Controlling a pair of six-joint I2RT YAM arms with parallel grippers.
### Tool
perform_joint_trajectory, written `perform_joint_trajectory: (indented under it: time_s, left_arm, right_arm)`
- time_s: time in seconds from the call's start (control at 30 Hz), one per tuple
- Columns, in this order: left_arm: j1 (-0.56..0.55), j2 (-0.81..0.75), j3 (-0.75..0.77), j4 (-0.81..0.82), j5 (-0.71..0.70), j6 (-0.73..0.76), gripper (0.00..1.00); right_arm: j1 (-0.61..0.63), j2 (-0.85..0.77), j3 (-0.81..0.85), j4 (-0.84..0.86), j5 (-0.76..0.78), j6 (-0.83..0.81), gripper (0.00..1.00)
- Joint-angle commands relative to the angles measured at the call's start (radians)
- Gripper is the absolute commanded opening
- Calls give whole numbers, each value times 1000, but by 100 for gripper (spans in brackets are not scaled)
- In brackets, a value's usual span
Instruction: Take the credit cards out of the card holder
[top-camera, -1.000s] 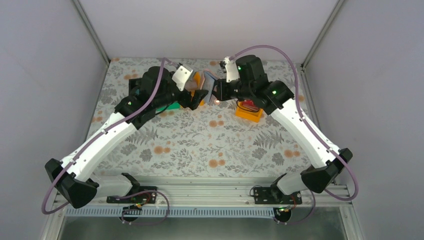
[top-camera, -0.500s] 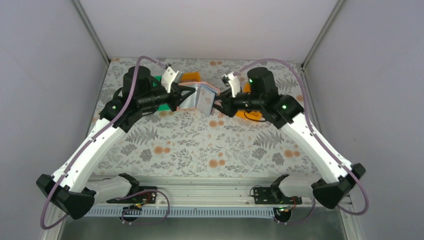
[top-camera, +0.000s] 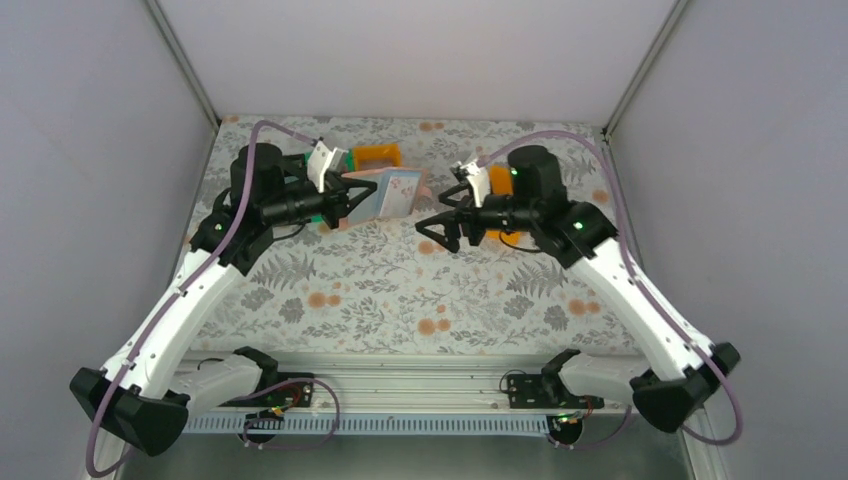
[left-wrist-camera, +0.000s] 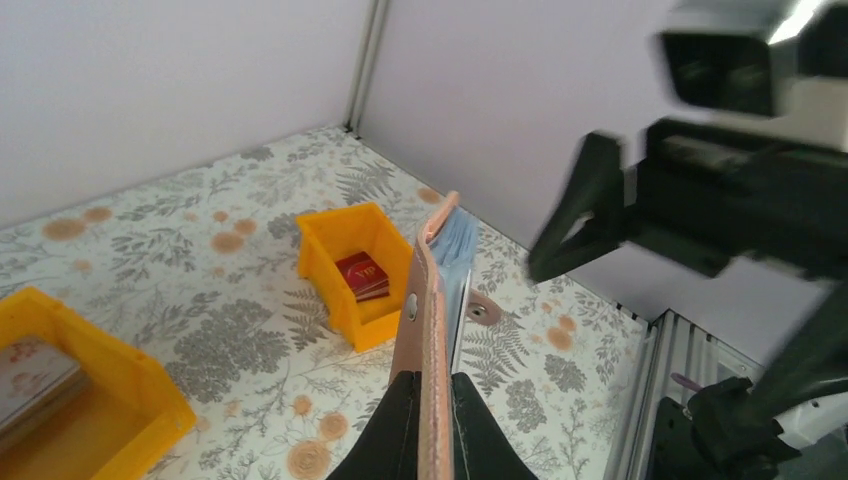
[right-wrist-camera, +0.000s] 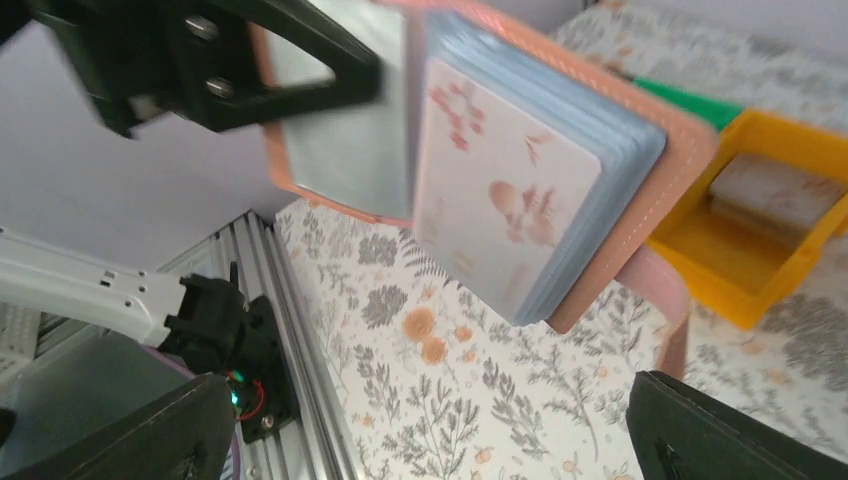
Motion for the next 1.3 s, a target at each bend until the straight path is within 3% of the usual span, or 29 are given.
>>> perform_joint_trajectory:
  time_s: [0.0, 0.13, 0.27, 0.37, 0.47, 0.67, 0.83, 0.9, 0.93, 1.0, 1.07, 1.17, 1.2, 1.27]
  left_arm:
    - [20, -54, -56, 118, 125, -20, 2]
    - [34, -86, -83, 131, 223, -4, 2]
    - [38, -101, -85, 157, 327, 27, 3]
    - [44, -97, -77, 171, 416, 46, 2]
    - [46, -86, -69, 189, 486, 39, 2]
    - [47, -83, -69, 172, 513, 61, 2]
    - [47, -77, -77, 190, 500, 40, 2]
    - [47, -76, -82, 196, 484, 28, 2]
    - [47, -77, -85, 196, 473, 24, 2]
    - [48, -78, -89, 186, 425, 16, 2]
    - [52, -78, -94, 154, 264, 10, 3]
    - [66, -73, -109, 107, -50, 30, 41]
    - [71, -68, -111, 95, -155, 75, 49]
    - [76, -65, -114, 86, -336, 182, 55]
  right_arm:
    - [-8, 78, -38, 100, -107, -17, 99]
    - [-12, 69, -85, 201, -104, -51, 99]
    - [-20, 99, -72, 186, -96, -81, 99]
    - [-32, 120, -50, 187, -239, -106, 99]
    - [-32, 149, -11, 161, -376, -136, 88]
    - [-38, 105, -26, 148, -387, -160, 84]
    - [-39, 138, 11, 142, -503, -150, 33]
    - [-39, 150, 21, 129, -529, -151, 8]
    - [-39, 150, 20, 126, -529, -151, 4]
    - [-39, 136, 10, 124, -518, -152, 4]
    - [-40, 122, 0, 124, -499, -143, 4]
    - [-39, 111, -9, 126, -445, -114, 4]
    - [-39, 111, -14, 128, -407, -92, 4]
    - [-39, 110, -21, 133, -297, -50, 4]
